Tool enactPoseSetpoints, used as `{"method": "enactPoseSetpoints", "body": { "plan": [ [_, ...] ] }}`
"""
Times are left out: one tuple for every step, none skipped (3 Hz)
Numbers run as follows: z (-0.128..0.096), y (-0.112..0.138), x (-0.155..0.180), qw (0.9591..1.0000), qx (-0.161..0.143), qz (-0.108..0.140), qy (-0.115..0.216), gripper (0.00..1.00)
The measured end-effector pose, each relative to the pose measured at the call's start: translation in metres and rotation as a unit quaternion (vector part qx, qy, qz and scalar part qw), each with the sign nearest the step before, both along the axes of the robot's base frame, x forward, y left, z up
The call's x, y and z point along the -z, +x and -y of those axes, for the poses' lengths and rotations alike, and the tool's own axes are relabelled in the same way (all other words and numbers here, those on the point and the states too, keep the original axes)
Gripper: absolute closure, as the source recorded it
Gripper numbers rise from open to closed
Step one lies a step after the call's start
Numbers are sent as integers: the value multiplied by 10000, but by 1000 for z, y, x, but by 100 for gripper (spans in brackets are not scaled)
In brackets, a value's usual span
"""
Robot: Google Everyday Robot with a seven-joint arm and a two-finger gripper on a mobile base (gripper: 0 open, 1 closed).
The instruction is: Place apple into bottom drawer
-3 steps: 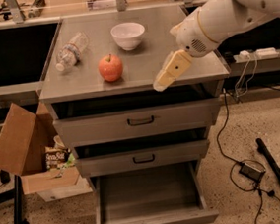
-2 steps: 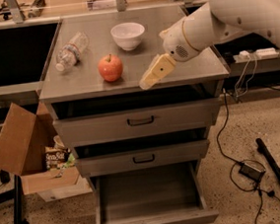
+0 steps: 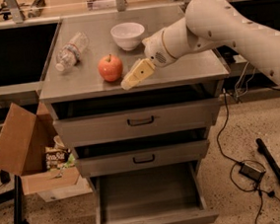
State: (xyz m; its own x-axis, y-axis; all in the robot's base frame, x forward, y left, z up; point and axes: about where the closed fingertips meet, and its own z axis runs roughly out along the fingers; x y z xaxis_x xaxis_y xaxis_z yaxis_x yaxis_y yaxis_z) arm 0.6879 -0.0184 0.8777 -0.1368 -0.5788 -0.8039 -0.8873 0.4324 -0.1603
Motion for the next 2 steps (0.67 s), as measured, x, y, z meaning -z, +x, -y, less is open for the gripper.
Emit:
{"method": "enactPoseSetpoints", "body": {
  "plan": [
    [-18,11,9,9998,-81,-27,178,0],
    [-33,17,16,9993,-192,-71,297,0]
  ]
}}
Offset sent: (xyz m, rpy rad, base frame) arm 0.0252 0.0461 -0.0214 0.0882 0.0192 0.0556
